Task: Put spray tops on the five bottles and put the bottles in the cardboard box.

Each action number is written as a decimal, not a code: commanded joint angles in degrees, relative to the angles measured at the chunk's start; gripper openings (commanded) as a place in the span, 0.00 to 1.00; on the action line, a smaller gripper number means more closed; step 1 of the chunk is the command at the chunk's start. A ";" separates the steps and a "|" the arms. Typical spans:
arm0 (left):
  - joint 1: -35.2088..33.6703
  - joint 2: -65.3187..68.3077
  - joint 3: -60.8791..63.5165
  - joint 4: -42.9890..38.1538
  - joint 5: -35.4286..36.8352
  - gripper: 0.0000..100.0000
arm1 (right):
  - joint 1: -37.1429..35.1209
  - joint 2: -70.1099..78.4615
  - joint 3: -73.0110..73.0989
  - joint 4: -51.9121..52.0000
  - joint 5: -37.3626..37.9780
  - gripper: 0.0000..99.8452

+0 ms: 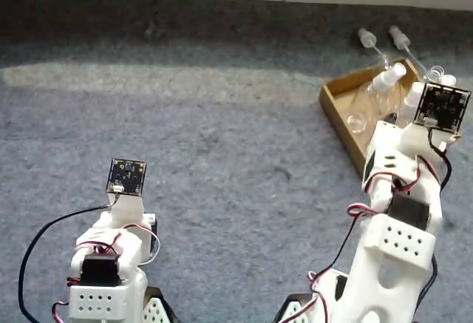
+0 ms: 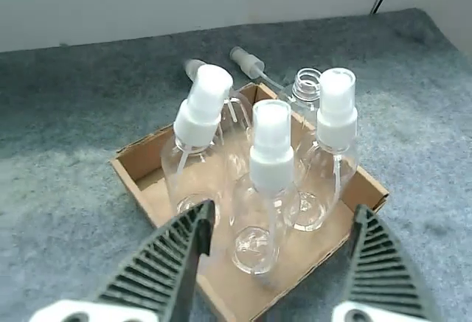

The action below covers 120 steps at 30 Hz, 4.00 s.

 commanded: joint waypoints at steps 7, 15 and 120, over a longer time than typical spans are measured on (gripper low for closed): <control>-0.48 -0.57 1.19 0.18 -0.18 0.01 | -14.90 -13.14 -6.02 21.14 0.26 0.23; -0.22 -0.57 1.19 0.53 -0.18 0.01 | -20.18 -22.11 -6.02 27.03 0.26 0.05; -0.40 -0.40 1.19 0.62 -0.09 0.01 | -17.89 -50.59 51.65 36.44 -9.49 0.01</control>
